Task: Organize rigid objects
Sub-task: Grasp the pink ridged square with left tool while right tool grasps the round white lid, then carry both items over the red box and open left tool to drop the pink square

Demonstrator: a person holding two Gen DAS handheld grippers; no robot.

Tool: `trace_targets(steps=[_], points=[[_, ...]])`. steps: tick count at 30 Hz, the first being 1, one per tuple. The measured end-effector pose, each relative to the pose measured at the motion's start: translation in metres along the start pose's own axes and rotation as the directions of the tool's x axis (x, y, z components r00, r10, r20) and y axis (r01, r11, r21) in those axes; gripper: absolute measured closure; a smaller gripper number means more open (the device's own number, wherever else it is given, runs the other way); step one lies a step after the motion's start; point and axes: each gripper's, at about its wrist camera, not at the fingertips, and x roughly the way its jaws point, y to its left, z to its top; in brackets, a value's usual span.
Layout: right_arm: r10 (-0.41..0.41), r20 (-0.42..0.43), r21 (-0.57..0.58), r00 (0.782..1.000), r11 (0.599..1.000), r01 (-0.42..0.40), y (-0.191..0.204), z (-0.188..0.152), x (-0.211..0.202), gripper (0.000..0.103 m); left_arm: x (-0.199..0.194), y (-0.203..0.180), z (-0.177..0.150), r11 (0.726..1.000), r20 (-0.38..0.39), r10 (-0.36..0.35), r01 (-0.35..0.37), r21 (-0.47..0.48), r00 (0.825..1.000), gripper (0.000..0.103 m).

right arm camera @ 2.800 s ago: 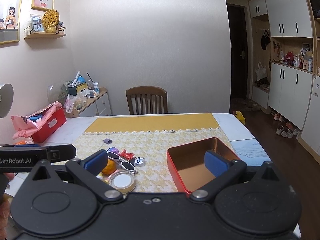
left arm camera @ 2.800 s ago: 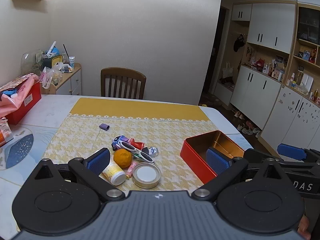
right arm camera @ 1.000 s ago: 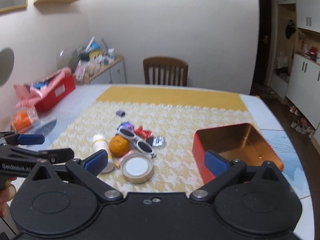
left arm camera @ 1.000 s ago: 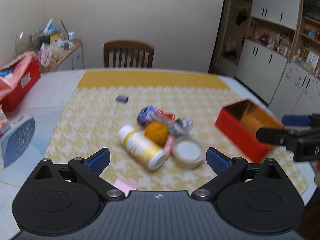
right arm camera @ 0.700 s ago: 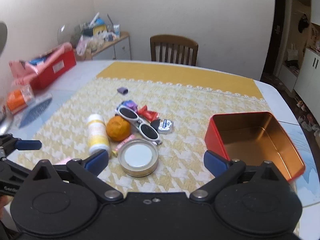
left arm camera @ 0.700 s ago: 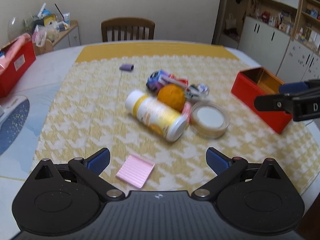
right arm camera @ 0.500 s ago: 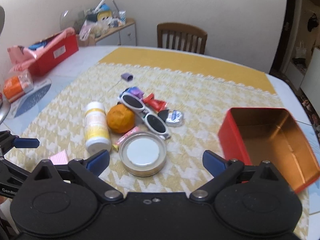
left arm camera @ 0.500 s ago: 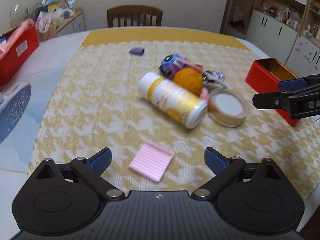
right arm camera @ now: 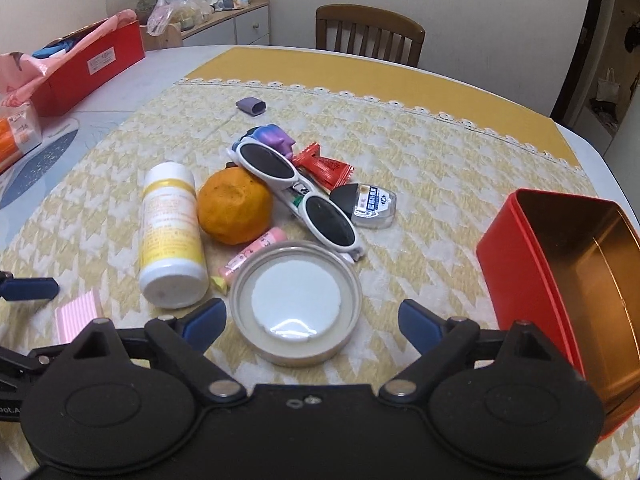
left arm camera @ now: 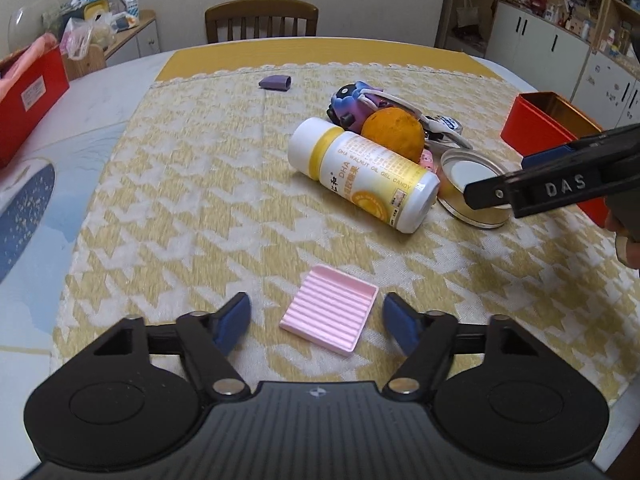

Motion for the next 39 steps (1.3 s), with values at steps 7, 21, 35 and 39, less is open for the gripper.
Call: trace_targets(steps=[7,21,35,39], points=[[0.011,-0.016,0.045,1.0,0.999,-0.01,-0.001,0.004,0.01,0.016,0.0,-0.003,0.001,0.999,0.014,0.004,-0.004,0.039,1.0,0.061],[0.017,-0.013,0.064,1.0,0.998,-0.016,-0.002,0.0,0.008,0.027,-0.001,0.0,0.002,0.999,0.023,-0.011,0.01,0.035,1.0,0.062],[0.001,0.006,0.088,1.0,0.996,-0.002,-0.015,-0.007,-0.041,0.027,-0.017,-0.009,0.022,0.998,0.055,-0.053,0.051,0.039,0.997,0.062],[-0.007,0.032,0.102,0.999,0.995,0.003,-0.026,-0.004,-0.065,0.027,-0.026,-0.02,0.037,0.996,0.08,-0.07,0.066,0.057,0.994,0.062]])
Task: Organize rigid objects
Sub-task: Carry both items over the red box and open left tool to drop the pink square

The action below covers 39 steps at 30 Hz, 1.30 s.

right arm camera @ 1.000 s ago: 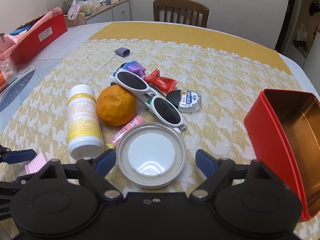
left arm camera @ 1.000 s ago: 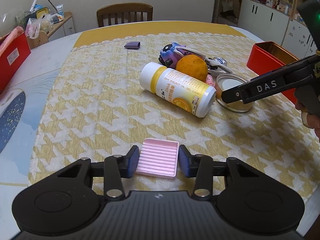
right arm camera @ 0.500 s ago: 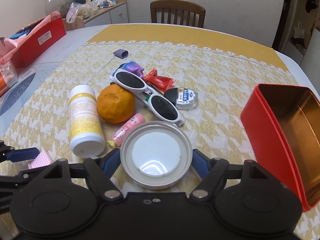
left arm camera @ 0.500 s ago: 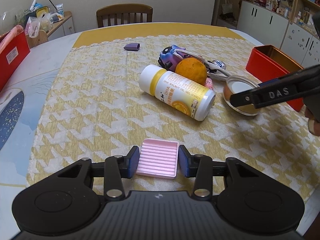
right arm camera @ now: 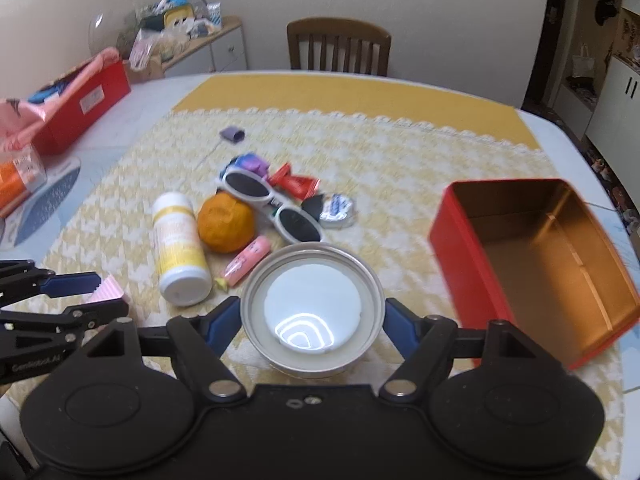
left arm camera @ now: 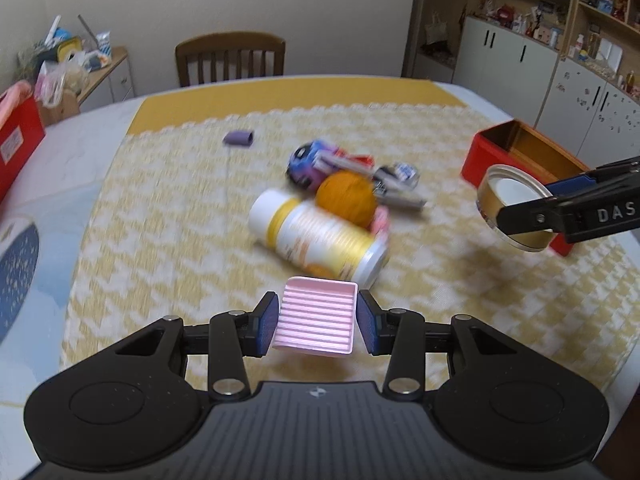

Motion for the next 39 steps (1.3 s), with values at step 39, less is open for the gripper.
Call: trace_targets(steps=[39], points=[[0.048,-0.017,-0.113,0.999,0.992,-0.05,-0.212,0.009,-0.011,0.028,0.145,-0.265,0.181,0.98,-0.071,-0.107,0.117,0.161,0.992,0.062]])
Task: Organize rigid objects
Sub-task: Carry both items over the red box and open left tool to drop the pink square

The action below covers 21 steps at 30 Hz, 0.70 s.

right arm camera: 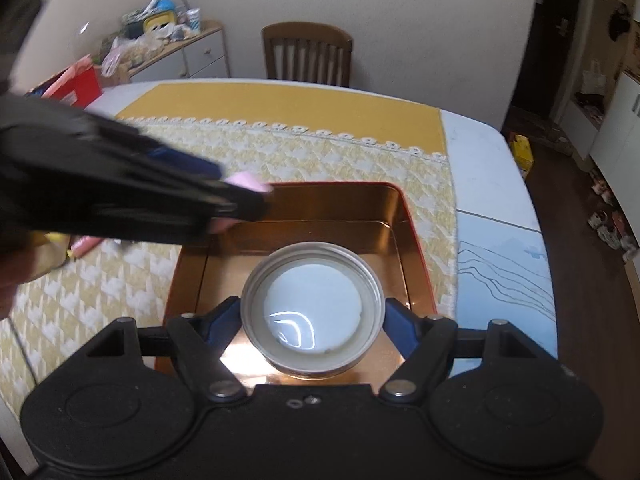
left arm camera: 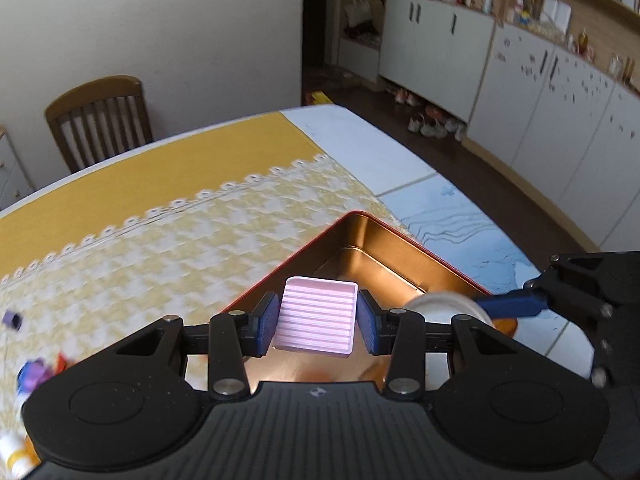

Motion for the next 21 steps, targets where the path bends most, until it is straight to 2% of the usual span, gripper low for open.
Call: trace_targets(steps=[9,21], points=[[0.022,-0.083,-0.07,0.996,0.997,-0.028,-0.009,0.001,0.034,0.028,0.06,-0.015,0.016,1.0,-0.092,-0.008,0.01,0.026,0.996,0.062],[0.017,-0.141,-0.071,0.99,0.997,-0.027,-0.014,0.002,0.062,0.028,0.105,-0.025,0.019,0.999,-0.173,0.0,0.007,0.037,0.985,0.062]])
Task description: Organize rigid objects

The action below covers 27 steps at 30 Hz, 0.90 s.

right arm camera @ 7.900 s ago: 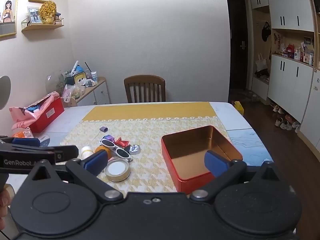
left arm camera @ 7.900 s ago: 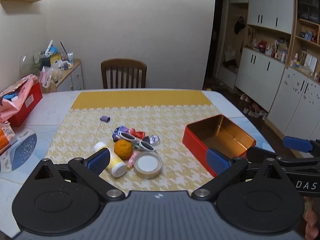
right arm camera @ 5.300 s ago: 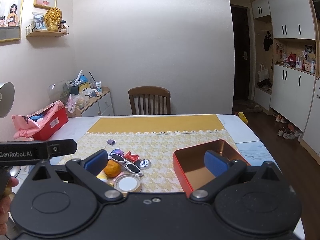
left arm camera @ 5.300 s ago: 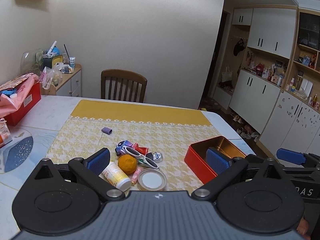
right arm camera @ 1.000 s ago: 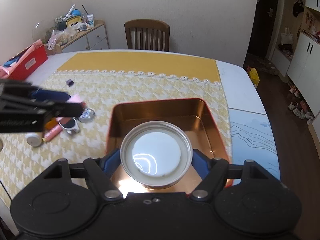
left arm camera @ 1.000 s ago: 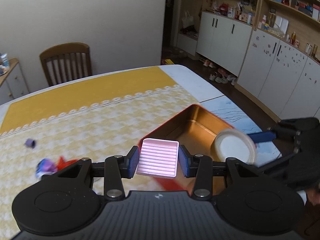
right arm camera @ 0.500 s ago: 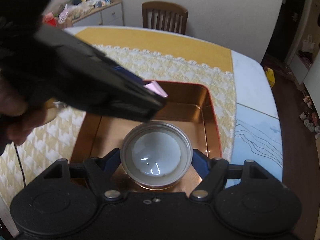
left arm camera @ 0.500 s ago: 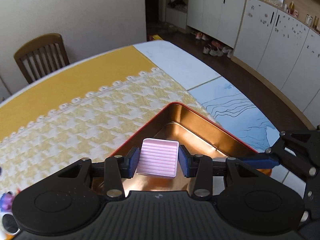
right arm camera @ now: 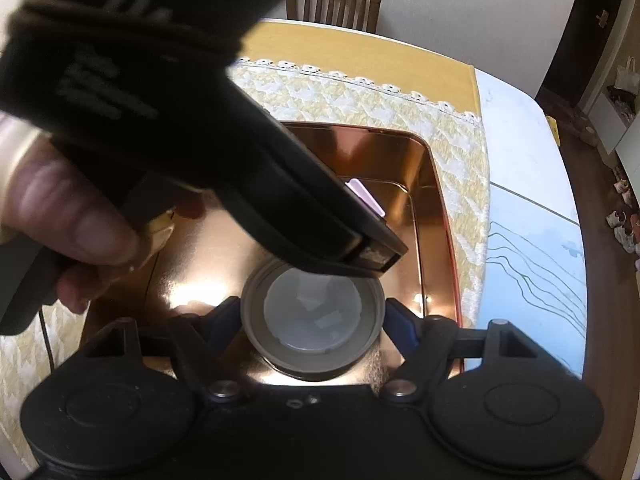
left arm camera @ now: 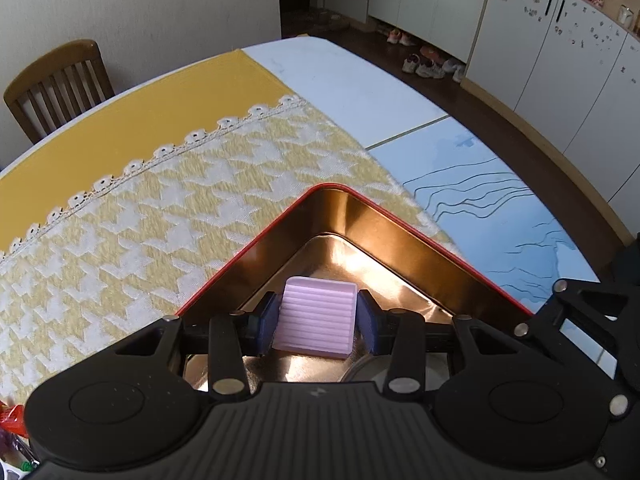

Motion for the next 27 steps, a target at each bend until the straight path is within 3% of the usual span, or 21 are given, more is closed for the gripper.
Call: trace_targets(steps=[14,27], points=[[-0.016,0.013,-0.001,1.0,1.0,0.016,0.006,-0.002,-0.002,0.027,0.004,0.001,0.002,1.0,-0.015,0.018,-0.018,0.012,1.0,0.061],[-0.003,0.068,0.006,0.998,1.0,0.003,0.015,-0.004,-0.028,0.02,-0.037,0.01,-0.007,0.999,0.064,0.014,-0.012,-0.039,0.998,0.057]])
